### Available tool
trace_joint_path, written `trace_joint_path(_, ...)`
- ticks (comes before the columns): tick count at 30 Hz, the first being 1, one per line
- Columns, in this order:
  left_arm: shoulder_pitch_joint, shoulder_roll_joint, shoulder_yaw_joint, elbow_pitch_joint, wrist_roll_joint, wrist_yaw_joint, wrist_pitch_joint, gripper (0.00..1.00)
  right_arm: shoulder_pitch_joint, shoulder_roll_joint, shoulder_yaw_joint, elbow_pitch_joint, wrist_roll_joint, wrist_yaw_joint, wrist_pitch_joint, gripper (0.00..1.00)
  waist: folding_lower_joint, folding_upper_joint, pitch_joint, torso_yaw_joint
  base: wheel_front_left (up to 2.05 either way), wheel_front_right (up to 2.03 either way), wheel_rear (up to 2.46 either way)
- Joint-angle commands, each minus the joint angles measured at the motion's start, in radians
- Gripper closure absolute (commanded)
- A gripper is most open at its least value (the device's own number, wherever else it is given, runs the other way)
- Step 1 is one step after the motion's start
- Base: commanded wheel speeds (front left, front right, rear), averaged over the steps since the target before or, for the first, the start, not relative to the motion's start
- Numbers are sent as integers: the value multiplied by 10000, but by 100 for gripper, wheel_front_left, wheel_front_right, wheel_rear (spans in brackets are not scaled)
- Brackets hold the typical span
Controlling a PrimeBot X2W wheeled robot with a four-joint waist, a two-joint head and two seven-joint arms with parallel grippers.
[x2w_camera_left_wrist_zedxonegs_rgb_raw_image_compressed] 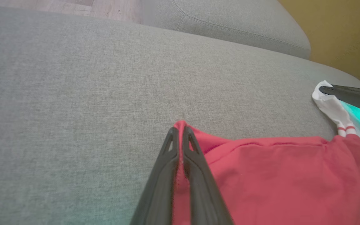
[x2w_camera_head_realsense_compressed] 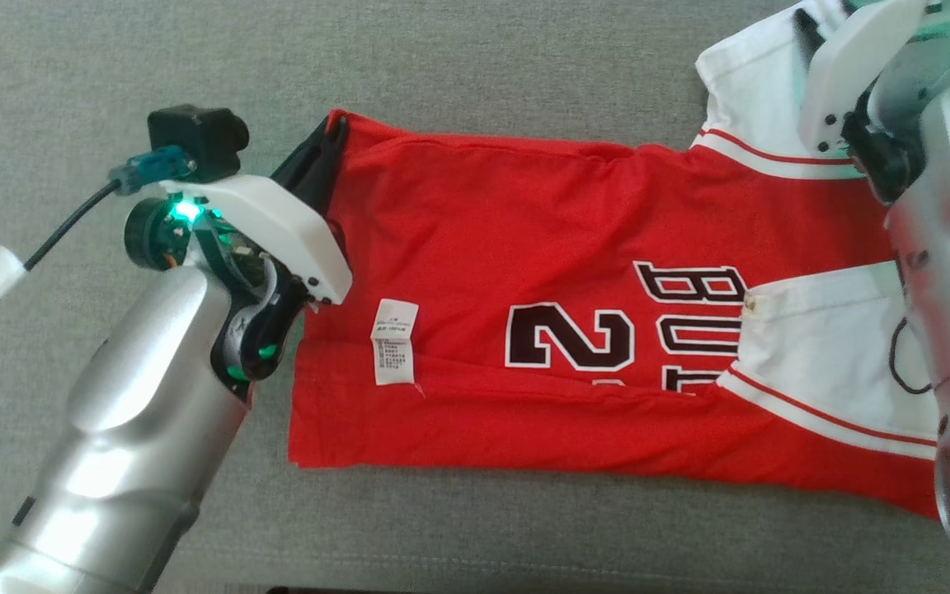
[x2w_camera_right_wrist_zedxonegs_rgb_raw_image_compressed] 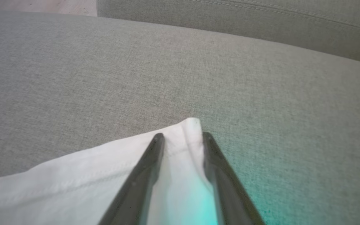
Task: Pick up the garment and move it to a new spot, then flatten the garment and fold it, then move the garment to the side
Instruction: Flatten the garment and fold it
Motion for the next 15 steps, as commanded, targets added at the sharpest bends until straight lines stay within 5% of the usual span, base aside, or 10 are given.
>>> trace_joint_path(1,-455,277,351,-223,66,-41,-119,100,-114,223,142,-61,-124,65,-177,100,-1,0,-34,-38,0,0,0)
trace_joint_path(15,205,752,681,99,-149,77,-494,100,349,440,235,-71,922,65,-2968,100,-1,0,-1448,-896,0,0,0)
